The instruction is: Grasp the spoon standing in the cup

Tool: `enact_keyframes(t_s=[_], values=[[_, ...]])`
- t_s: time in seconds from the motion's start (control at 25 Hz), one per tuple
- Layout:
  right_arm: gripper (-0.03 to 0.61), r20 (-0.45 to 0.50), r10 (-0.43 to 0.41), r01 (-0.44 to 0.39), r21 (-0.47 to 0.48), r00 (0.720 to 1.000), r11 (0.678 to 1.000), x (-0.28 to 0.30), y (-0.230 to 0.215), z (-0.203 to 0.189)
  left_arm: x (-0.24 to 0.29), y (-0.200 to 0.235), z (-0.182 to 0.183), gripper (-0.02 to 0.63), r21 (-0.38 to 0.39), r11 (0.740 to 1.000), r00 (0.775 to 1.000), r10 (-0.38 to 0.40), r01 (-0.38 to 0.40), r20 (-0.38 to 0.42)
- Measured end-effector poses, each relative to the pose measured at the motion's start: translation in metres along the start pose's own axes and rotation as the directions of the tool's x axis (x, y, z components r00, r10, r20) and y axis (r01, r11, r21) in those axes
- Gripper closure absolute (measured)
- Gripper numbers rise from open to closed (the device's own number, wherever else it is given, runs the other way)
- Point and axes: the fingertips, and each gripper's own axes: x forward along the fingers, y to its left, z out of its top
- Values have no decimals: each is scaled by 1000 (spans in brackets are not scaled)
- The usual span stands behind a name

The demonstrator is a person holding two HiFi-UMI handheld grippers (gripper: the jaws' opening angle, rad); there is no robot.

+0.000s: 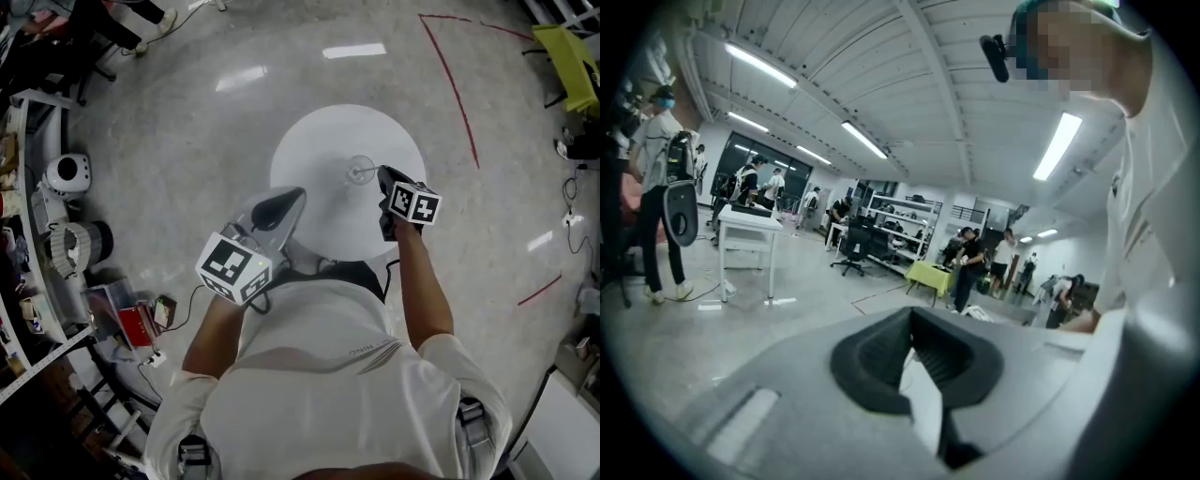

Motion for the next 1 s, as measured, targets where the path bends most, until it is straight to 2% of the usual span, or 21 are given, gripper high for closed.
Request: enact_keyframes(t_s=[0.28, 0.52, 0.72, 1.0], values=[[568, 95, -7, 13, -62, 995, 998, -34, 40, 9, -24, 6, 8, 613, 19, 999, 999, -37, 36, 24], [568, 232, 26, 5, -129, 972, 992, -91, 85, 35, -34, -4, 19, 612, 48, 994, 994, -104, 102, 45], [568, 349, 55, 2, -162, 936, 987, -142, 122, 55, -39, -12, 29, 612, 72, 985, 985, -163, 158, 59], [566, 527, 15, 91, -175, 850, 980, -237, 139, 69, -29, -41, 55, 612, 148, 955, 958, -273, 259, 86]])
